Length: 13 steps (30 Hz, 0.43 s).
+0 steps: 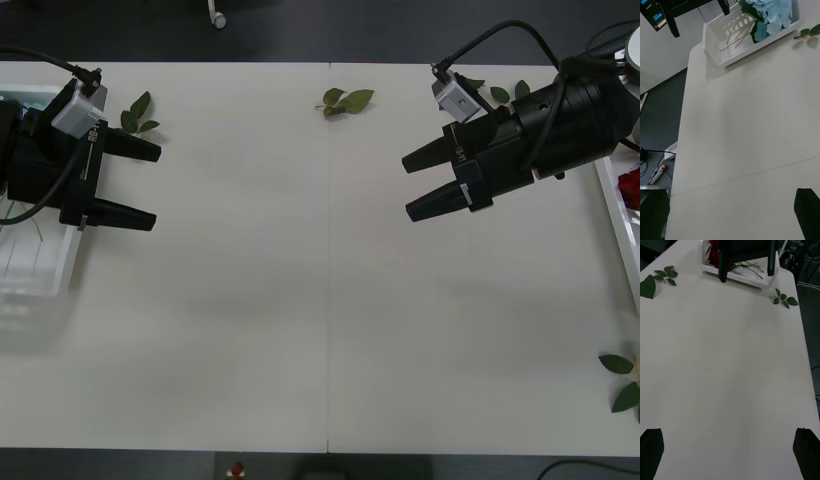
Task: Put the red flowers into the right box and the blue flowers into the left box
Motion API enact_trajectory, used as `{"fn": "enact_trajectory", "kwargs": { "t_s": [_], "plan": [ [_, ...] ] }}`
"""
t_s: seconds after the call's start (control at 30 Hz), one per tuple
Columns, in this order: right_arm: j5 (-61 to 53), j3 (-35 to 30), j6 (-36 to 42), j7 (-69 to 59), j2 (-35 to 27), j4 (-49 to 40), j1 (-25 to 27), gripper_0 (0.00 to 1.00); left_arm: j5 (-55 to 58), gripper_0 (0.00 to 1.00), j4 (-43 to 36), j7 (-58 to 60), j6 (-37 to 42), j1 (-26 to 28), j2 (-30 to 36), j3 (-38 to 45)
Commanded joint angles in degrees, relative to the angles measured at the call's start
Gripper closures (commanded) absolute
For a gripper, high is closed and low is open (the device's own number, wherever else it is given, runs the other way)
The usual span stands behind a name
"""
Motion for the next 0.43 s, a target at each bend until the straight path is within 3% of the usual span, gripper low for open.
{"fn": "enact_trajectory", "kwargs": {
  "t_s": [0.03, 0.43],
  "plan": [
    [-0.4, -1.1, -0.1, 1.0, -1.3, -0.6, -1.9, 0.04, -0.9, 0.00, -2.1, 1.5, -1.3, -1.4, 2.1, 1.2],
    [-0.4, -1.1, -0.1, 1.0, -1.3, -0.6, -1.9, 0.04, -0.9, 0.00, -2.1, 1.5, -1.3, -1.4, 2.1, 1.2]
  ]
}}
